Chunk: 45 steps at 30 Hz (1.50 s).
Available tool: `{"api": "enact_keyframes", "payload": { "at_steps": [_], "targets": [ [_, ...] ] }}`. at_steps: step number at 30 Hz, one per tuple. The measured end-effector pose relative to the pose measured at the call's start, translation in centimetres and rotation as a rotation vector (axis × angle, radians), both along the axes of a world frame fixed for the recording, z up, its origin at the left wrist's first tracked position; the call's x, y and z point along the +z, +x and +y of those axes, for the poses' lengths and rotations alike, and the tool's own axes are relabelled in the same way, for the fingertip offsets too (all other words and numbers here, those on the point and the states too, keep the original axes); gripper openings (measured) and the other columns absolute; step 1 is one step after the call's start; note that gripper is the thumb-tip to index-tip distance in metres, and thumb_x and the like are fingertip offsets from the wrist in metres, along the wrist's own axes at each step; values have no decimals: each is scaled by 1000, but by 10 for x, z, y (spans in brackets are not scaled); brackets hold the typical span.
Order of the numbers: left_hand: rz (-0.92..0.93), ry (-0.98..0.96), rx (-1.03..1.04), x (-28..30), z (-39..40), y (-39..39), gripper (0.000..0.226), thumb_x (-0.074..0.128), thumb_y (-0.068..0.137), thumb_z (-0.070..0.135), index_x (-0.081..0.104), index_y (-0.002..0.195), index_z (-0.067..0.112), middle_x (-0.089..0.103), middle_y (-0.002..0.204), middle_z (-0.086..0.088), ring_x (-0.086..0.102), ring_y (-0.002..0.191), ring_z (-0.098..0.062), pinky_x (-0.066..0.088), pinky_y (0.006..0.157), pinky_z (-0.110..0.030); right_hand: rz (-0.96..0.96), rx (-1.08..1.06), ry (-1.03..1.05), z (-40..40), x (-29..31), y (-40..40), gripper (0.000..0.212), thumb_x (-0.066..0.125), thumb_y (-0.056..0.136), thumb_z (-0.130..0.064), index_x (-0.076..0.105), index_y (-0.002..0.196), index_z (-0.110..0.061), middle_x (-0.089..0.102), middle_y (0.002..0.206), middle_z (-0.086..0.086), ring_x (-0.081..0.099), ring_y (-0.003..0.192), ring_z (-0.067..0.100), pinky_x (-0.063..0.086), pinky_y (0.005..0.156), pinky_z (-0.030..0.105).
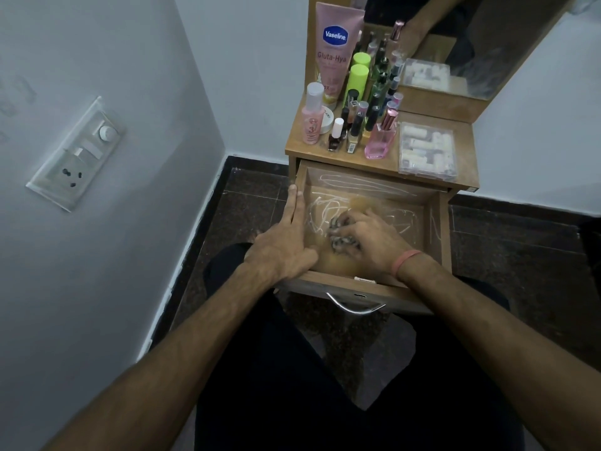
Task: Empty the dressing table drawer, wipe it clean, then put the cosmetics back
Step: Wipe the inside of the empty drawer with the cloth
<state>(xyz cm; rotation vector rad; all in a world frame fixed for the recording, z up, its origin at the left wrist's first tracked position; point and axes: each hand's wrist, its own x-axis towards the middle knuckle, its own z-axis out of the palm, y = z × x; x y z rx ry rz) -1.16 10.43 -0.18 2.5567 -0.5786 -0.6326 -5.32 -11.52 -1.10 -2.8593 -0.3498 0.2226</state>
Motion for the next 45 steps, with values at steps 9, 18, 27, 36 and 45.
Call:
{"api": "enact_keyframes", "payload": {
  "at_steps": [9, 18, 27, 36, 45],
  "targets": [
    [21, -8, 3, 4, 3, 0, 123, 72, 95, 32, -24, 172, 27, -40, 174, 18, 62, 93, -10, 52, 78, -36, 28, 122, 37, 4, 13, 1, 48, 81, 79, -10, 79, 124, -26, 76, 125, -5, 68, 117, 17, 56, 98, 34],
    [26, 1, 9, 3, 2, -1, 122, 70, 96, 36, -25, 172, 25, -40, 174, 16, 64, 107, -18, 53, 102, -51, 13, 70, 2, 14, 9, -6, 46, 70, 96, -21, 67, 137, -42, 64, 118, 1, 63, 106, 20, 59, 88, 37],
    [20, -10, 8, 1, 2, 0, 117, 65, 98, 36, -24, 172, 23, -38, 176, 11, 61, 104, -18, 56, 101, -54, -1, 23, 61, 41, 7, 9, 41, 60, 97, -27, 69, 134, -43, 60, 122, 2, 56, 111, 20, 53, 96, 34],
    [32, -44, 12, 1, 2, 2, 104, 56, 106, 38, -22, 173, 20, -38, 176, 9, 56, 96, -15, 49, 86, -40, -162, 28, -84, 49, 13, 26, 35, 68, 98, -12, 74, 129, -28, 69, 116, 8, 62, 111, 27, 53, 92, 38],
    [48, -39, 24, 0, 3, 0, 103, 54, 105, 37, -21, 173, 20, -39, 176, 11, 64, 95, -22, 53, 84, -44, -141, -10, -80, 39, 11, 32, 47, 66, 100, -14, 66, 140, -37, 69, 119, 8, 61, 112, 26, 55, 94, 41]
  ]
}}
